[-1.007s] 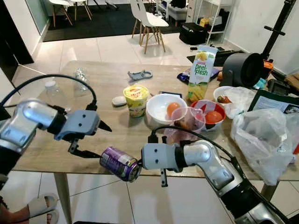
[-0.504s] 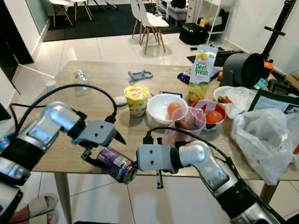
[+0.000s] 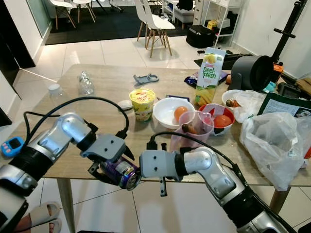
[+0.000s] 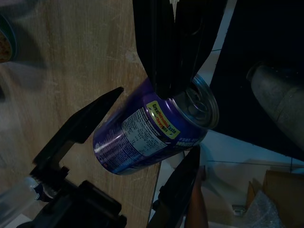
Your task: Restocking fridge
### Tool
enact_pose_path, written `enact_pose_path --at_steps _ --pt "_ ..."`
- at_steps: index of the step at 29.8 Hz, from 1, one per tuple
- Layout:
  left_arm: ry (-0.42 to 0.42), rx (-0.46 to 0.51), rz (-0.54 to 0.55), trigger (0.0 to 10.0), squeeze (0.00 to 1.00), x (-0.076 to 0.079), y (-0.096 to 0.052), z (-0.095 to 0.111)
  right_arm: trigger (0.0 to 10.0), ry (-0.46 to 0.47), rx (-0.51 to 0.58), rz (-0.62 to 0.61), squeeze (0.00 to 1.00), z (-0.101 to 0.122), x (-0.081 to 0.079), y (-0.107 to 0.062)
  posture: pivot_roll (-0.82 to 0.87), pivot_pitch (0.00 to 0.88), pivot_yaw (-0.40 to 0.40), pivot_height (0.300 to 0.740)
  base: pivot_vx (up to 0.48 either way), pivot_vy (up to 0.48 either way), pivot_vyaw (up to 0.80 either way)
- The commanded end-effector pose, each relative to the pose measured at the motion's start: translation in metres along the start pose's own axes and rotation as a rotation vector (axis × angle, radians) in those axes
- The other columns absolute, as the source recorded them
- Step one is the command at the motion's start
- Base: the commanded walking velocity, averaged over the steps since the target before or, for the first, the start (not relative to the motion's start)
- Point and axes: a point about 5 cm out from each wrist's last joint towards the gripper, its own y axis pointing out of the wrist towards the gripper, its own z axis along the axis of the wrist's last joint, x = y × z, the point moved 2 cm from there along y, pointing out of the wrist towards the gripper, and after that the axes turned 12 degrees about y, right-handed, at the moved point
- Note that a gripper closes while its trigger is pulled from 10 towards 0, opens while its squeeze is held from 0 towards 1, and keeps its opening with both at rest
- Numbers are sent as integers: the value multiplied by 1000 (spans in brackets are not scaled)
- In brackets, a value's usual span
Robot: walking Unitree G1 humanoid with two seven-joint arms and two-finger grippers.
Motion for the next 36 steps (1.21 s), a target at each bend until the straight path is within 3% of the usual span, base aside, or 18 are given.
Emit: enact_pose_path --at_steps 1,19,20,27,28,29,31,32,35,36 --pt "6 -3 -34 10000 0 4 11 -3 10000 -18 3 16 0 4 -2 3 58 28 9 740 0 0 0" --pt "51 -77 -67 9765 0 3 29 -13 10000 -21 15 26 0 8 -5 6 51 19 6 740 0 0 0" --pt "55 -77 -62 0 0 2 29 -13 10000 -20 15 27 0 8 -5 6 51 21 7 740 0 0 0" --pt "71 -83 -55 0 0 0 30 -13 10000 -20 16 29 0 9 -5 7 51 21 6 740 0 0 0" --pt "75 -83 -54 1137 0 0 29 -13 10000 -19 15 29 0 8 -5 7 53 21 5 740 0 0 0" --pt "80 -84 -52 4431 0 -1 29 -12 10000 -20 15 29 0 9 -5 7 53 21 7 740 0 0 0" --pt "86 -86 -49 4588 0 -2 28 -12 10000 -19 16 27 0 9 -4 7 55 21 7 740 0 0 0" --pt "87 -89 -43 10000 0 -2 27 -12 10000 -14 17 21 0 9 -4 7 55 20 7 740 0 0 0" --pt "88 -91 -36 10000 0 -3 25 -12 10000 5 26 17 0 9 -3 6 57 21 6 740 0 0 0" --pt "88 -89 -31 10000 0 -3 25 -12 10000 27 37 14 553 9 -2 5 58 20 6 740 0 0 0"
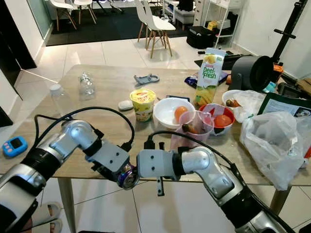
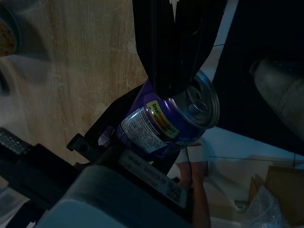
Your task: Restocking fridge
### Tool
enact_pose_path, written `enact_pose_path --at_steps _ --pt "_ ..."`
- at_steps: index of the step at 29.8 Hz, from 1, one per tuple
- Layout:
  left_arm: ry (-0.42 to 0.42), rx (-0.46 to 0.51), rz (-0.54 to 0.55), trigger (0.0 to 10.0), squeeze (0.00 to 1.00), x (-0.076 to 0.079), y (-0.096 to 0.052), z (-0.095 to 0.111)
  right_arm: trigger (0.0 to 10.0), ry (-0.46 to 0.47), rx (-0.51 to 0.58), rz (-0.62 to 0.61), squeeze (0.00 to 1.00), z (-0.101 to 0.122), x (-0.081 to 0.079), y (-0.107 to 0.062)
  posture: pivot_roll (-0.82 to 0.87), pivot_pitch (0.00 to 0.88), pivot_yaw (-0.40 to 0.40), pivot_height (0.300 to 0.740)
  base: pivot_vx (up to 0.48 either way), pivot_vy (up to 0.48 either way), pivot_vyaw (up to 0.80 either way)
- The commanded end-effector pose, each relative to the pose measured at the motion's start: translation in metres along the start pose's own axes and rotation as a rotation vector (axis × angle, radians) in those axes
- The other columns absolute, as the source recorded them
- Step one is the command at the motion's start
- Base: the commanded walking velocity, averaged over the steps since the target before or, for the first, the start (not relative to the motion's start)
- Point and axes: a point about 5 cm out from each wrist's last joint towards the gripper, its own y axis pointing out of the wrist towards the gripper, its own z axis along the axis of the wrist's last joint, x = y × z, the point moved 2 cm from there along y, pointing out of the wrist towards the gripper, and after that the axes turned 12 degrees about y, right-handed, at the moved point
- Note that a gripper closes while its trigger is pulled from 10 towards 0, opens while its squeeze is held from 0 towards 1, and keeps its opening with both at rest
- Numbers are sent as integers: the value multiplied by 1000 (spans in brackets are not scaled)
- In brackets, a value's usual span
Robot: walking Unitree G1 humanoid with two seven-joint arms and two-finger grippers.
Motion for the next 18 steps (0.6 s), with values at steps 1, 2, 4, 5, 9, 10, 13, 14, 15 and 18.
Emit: enact_pose_path --at_steps 1,2,4,5,9,10,13,14,15,18 --pt "3 6 8 10000 0 -3 5 1 10000 20 22 12 553 4 -2 1 58 20 6 740 0 0 0" --pt "3 6 8 10000 0 -3 5 1 10000 20 22 12 553 4 -2 1 58 20 6 740 0 0 0" --pt "3 7 10 10000 0 -3 4 1 10000 25 24 9 1000 4 -1 1 58 20 6 740 0 0 0" --pt "2 9 11 10000 0 -2 4 2 10000 28 33 11 1000 5 -1 0 60 20 5 740 0 0 0" --pt "-4 12 20 10000 0 0 1 2 10000 33 47 14 910 5 0 -4 60 20 9 740 0 0 0" --pt "-8 17 30 10000 0 -1 0 2 10000 44 52 17 835 4 0 -6 60 21 10 740 0 0 0" --pt "-22 21 57 10000 0 -1 -5 2 10000 80 77 9 110 4 4 -15 62 20 9 740 0 0 0" --pt "-27 22 67 10000 0 -1 -6 1 10000 92 88 0 110 4 6 -18 63 20 9 740 0 0 0" --pt "-39 21 88 10000 0 -1 -9 0 10000 109 98 -7 0 4 8 -23 63 20 10 740 0 0 0" --pt "-46 21 101 10000 0 -1 -11 0 10000 119 103 -11 0 3 10 -26 65 20 9 740 0 0 0"
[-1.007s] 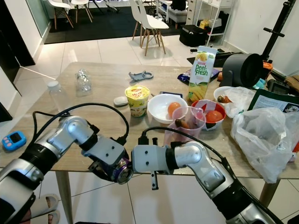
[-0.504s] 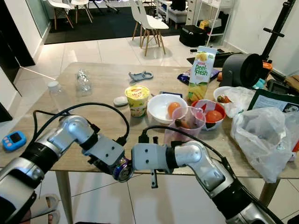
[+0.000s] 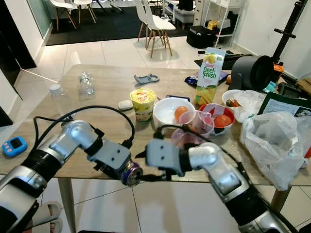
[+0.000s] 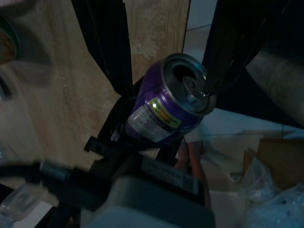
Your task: Restocking fridge
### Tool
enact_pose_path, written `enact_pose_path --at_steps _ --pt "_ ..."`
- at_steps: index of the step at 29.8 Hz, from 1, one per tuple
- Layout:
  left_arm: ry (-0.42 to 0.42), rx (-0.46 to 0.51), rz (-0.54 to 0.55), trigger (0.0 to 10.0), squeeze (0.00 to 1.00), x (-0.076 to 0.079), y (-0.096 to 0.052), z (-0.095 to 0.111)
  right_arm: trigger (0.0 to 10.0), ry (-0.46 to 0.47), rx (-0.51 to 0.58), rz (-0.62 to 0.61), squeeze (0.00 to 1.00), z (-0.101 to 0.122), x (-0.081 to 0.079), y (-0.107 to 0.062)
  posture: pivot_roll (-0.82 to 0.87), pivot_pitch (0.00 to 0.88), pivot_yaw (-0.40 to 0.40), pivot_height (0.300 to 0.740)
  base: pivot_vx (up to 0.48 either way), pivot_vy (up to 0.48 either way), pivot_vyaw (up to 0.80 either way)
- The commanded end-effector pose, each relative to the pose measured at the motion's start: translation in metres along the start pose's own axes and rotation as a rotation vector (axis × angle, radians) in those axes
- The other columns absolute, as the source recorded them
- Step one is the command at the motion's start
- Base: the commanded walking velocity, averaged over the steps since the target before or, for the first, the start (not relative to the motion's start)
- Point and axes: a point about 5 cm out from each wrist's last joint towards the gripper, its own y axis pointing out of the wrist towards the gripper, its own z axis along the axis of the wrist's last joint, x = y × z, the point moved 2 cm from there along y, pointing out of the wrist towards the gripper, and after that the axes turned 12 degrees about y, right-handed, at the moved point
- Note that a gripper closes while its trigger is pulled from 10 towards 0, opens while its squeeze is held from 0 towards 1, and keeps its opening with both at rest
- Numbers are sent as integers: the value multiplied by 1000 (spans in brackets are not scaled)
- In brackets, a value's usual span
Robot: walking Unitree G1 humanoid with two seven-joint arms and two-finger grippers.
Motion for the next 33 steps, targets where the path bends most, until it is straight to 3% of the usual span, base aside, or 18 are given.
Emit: enact_pose_path --at_steps 1,5,9,15,17,25,26,27,31,33 --pt "-17 -8 12 10000 0 4 -5 -3 10000 14 9 7 0 0 -1 -2 65 20 9 740 0 0 0" --pt "-66 -16 104 10000 0 4 -18 -8 10000 64 0 -13 0 -6 3 -17 69 19 10 740 0 0 0" --pt "-155 11 339 10000 0 -1 -43 -12 10000 119 -19 -95 0 -20 11 -34 74 21 16 740 0 0 0" --pt "-222 109 695 10000 0 -13 -72 -8 10000 173 30 -267 0 -30 25 -42 79 15 10 740 0 0 0" --pt "-233 122 749 10000 0 -14 -76 -7 10000 182 36 -286 0 -32 26 -42 79 15 10 740 0 0 0" --pt "-296 258 1243 10000 0 -19 -113 -3 10000 310 97 -267 0 -45 9 -47 83 7 7 740 0 0 0" --pt "-296 258 1243 10000 0 -19 -113 -3 10000 310 97 -267 0 -45 9 -47 83 7 7 740 0 0 0" --pt "-323 317 1322 10000 0 -20 -117 0 10000 337 137 -279 0 -44 9 -49 84 4 6 740 0 0 0" --pt "-345 360 1348 10000 0 -20 -116 3 10000 348 166 -291 0 -43 11 -50 86 0 3 740 0 0 0" --pt "-403 481 1382 10000 0 -18 -111 6 10000 379 293 -308 0 -28 16 -53 88 2 0 740 0 0 0"
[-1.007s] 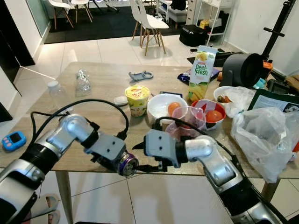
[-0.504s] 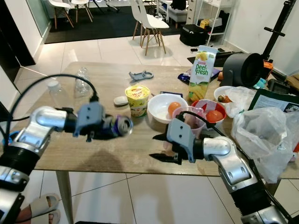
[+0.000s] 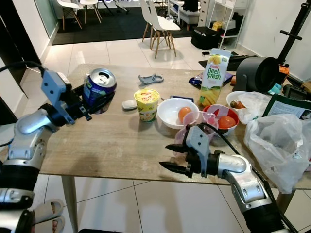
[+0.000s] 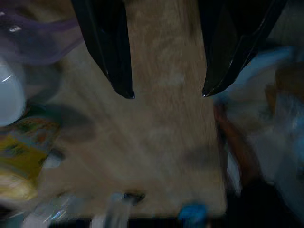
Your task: Restocking fridge
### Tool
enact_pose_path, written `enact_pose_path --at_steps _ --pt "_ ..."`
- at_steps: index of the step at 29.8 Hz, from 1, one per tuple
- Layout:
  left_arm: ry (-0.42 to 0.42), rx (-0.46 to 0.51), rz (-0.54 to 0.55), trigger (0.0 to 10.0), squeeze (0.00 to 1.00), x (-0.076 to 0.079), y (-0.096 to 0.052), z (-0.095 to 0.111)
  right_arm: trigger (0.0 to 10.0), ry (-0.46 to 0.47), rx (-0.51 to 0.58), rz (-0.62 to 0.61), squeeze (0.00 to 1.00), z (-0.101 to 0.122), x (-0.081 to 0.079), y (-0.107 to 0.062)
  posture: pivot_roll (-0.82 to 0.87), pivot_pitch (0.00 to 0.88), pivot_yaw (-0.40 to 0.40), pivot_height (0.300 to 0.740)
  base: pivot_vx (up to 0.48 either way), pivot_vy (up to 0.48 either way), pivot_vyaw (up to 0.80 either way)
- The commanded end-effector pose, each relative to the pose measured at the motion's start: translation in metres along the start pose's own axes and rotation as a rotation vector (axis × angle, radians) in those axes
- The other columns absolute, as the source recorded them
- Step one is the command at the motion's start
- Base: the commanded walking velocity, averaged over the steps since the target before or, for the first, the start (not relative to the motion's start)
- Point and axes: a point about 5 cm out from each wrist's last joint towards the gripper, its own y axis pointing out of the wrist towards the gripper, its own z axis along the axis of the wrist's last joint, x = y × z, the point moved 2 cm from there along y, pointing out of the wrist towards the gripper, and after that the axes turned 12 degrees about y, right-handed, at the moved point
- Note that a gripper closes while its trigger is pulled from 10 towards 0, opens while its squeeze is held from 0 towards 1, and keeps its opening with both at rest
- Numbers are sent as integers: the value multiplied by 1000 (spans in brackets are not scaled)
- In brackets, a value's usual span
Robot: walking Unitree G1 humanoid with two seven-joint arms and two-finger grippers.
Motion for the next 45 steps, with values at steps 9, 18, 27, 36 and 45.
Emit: enact_pose_path --at_steps 9,18,27,36,45 --pt "-322 133 81 10000 0 25 -13 -12 10000 122 415 -5 0 62 -5 12 89 12 0 740 0 0 0" --pt "-412 108 84 10000 0 36 -14 -28 10000 173 474 14 945 73 -22 42 85 15 0 740 0 0 0" --pt "-460 85 44 10000 0 53 -4 -38 10000 151 396 -44 0 68 -36 76 83 16 1 740 0 0 0" --pt "-485 67 -6 10000 0 73 5 -46 10000 141 376 -187 0 67 -28 90 80 18 4 740 0 0 0" --pt "-485 58 -35 10000 0 83 8 -47 10000 206 401 -202 0 72 -31 96 80 21 6 740 0 0 0"
